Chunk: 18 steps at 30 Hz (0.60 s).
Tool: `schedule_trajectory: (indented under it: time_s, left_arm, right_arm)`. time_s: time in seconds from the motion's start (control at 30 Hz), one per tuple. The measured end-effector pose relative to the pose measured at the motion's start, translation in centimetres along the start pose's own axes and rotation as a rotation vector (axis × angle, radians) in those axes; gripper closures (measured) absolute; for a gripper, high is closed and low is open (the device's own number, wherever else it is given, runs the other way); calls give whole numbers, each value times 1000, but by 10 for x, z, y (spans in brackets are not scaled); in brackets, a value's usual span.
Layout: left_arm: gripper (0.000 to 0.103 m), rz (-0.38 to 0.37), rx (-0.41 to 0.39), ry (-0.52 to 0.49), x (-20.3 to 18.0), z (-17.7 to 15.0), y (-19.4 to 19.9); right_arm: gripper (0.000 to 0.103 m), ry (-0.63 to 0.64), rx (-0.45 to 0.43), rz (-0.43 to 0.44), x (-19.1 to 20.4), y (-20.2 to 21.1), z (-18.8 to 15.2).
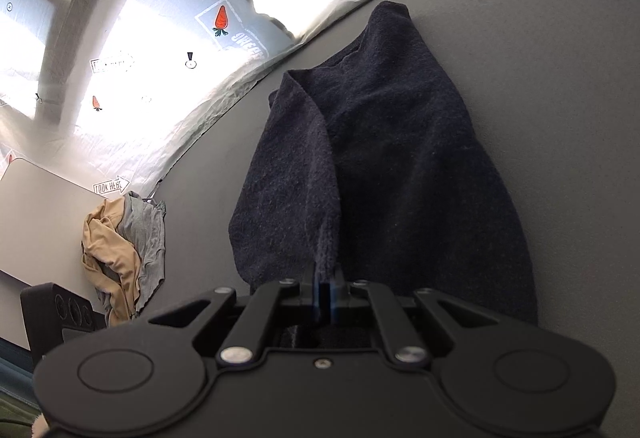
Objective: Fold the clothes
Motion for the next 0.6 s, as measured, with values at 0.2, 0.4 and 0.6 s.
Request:
schedule_trajectory:
  time_s: [0.2,0.4,0.6]
  left_arm:
    - [10,12,13,-5,-9,-29,6]
    - [10,28,36,1,-15,-47,6]
    - [10,43,47,-20,-21,-60,7]
  right_arm:
    - [98,-51,20,-18,-22,20,-33]
    - [102,-82,12,-40,-37,38,-53]
    - [101,-88,7,-69,-45,48,-66]
Point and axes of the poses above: each gripper's, at about its wrist camera, not at the fingertips, and y roughly against the way its jaws point, x to its left, z to its top, the point moved 5 cm from there along -y, roughly the way its jaws point, and after that the axes turned 12 degrees about -z, right-handed, at the moved point
